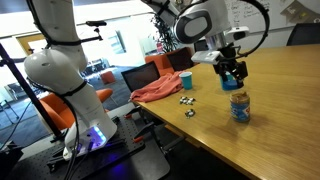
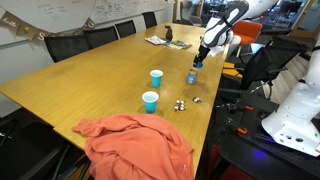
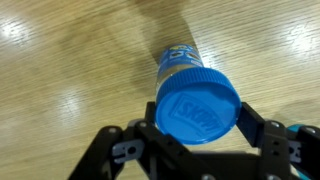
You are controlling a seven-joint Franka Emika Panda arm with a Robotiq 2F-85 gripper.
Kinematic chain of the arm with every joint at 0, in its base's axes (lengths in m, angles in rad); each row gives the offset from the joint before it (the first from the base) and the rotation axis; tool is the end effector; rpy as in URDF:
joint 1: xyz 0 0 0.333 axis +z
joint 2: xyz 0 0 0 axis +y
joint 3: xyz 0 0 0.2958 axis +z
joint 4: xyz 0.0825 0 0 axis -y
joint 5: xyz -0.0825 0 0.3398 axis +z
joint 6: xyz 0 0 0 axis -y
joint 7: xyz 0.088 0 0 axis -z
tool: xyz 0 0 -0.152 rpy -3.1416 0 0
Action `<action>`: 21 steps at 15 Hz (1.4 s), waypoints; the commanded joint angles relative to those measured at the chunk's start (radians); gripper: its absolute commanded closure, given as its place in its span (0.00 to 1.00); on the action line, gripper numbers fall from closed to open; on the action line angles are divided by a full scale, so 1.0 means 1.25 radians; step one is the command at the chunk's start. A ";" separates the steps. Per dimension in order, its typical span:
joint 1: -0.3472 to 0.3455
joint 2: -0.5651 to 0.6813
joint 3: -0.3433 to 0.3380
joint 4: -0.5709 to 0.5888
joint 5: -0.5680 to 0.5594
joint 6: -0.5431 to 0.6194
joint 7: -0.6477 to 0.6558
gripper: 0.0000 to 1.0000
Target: Place the blue lid on top of the peanut butter jar
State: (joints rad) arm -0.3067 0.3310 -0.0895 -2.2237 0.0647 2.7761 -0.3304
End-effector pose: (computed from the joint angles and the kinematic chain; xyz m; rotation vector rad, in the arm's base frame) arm 0.5068 -0.2146 0.2205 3.0418 -0.1759 0.3201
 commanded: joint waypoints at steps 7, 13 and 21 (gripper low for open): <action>-0.023 0.071 0.018 0.011 0.015 0.103 0.007 0.46; -0.069 0.107 0.086 0.025 0.044 0.168 0.003 0.46; -0.073 0.116 0.075 0.040 0.033 0.150 0.028 0.46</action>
State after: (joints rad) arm -0.3908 0.4720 0.0025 -2.1847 0.1043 2.9641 -0.3234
